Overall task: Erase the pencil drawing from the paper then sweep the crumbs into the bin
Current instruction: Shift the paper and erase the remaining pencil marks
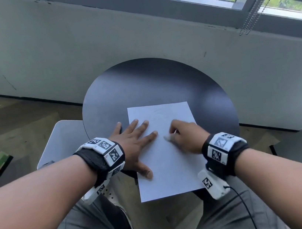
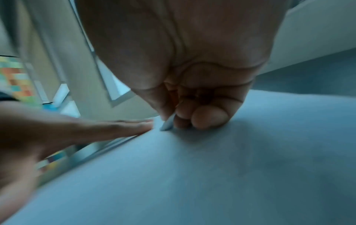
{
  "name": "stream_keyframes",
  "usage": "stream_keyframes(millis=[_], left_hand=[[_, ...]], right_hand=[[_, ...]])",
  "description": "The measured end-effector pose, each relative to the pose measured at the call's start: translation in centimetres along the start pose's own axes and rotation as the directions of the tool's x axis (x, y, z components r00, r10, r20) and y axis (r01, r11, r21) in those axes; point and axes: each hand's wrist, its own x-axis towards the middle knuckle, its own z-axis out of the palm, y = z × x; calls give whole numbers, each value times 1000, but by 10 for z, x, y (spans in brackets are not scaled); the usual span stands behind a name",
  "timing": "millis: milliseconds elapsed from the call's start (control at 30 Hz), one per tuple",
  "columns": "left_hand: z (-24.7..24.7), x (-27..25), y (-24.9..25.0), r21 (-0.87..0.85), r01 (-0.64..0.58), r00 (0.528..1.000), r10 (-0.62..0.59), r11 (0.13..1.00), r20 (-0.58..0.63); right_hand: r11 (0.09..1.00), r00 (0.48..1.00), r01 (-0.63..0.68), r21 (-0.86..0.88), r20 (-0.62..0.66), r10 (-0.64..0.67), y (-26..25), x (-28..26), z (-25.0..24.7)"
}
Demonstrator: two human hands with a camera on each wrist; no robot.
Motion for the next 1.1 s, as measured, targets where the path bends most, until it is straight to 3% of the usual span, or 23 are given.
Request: stream_keyframes(millis=[67,133,267,300,467,567,700,933,1100], left_hand=[[0,-1,1,-14,0,1000,0,1000,-1],[0,-2,2,-18,0,1000,0,1000,3],[2,-5,7,-9,12,1000,-12,1000,8],[2,-5,8,-10,15,1000,-15,1000,8],[0,-10,11,-36,20,1000,-20,999,3],[-10,-17,13,-24,16,1000,-17,1000,-22],[-41,-13,18,56,45,989,-37,997,-142],[-72,31,26,70,26,988,-15,997,-156],[-64,57,33,68,0,998,5,998,-68]], right_hand=[[993,990,-106,54,-91,111,14,12,-11],[996,990,-82,26,-110,85,14,7,-8],[985,978,162,-60,146,-152,-1,-21,9],[982,974,174,-70,156,-162,-1,-21,7],[989,992,-57,134,-108,72,31,6,-13],[987,1000,-23,159,-17,26,36,3,-7],[961,986,44,273,145,-87,31,-8,-7],[938,989,12,348,-141,40,46,15,-45],[960,994,-5,281,-100,35,46,32,-43]])
